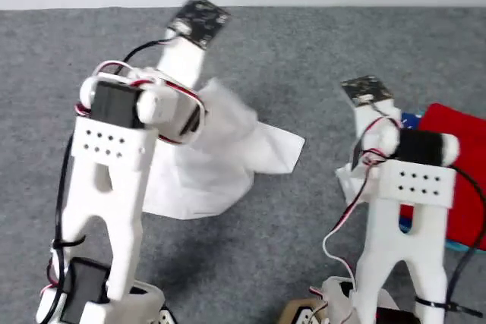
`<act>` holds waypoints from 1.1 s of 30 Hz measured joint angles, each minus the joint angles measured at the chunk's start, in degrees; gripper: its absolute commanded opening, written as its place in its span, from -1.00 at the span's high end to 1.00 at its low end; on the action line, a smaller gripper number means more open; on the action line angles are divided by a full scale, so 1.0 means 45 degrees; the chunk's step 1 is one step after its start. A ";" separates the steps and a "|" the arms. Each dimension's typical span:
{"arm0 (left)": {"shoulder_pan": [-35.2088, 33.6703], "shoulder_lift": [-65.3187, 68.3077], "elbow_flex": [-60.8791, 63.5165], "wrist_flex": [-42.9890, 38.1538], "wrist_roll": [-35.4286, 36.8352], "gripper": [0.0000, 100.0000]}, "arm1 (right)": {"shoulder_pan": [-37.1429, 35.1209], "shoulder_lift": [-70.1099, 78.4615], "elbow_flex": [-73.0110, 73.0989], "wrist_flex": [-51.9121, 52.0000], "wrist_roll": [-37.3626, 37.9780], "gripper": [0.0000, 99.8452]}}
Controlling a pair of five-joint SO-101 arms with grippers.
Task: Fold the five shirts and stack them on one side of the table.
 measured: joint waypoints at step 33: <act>-0.8694 0.0000 0.1895 0.0606 -0.2422 0.72 | -0.5138 1.0315 -0.4864 -0.4552 -0.1407 0.49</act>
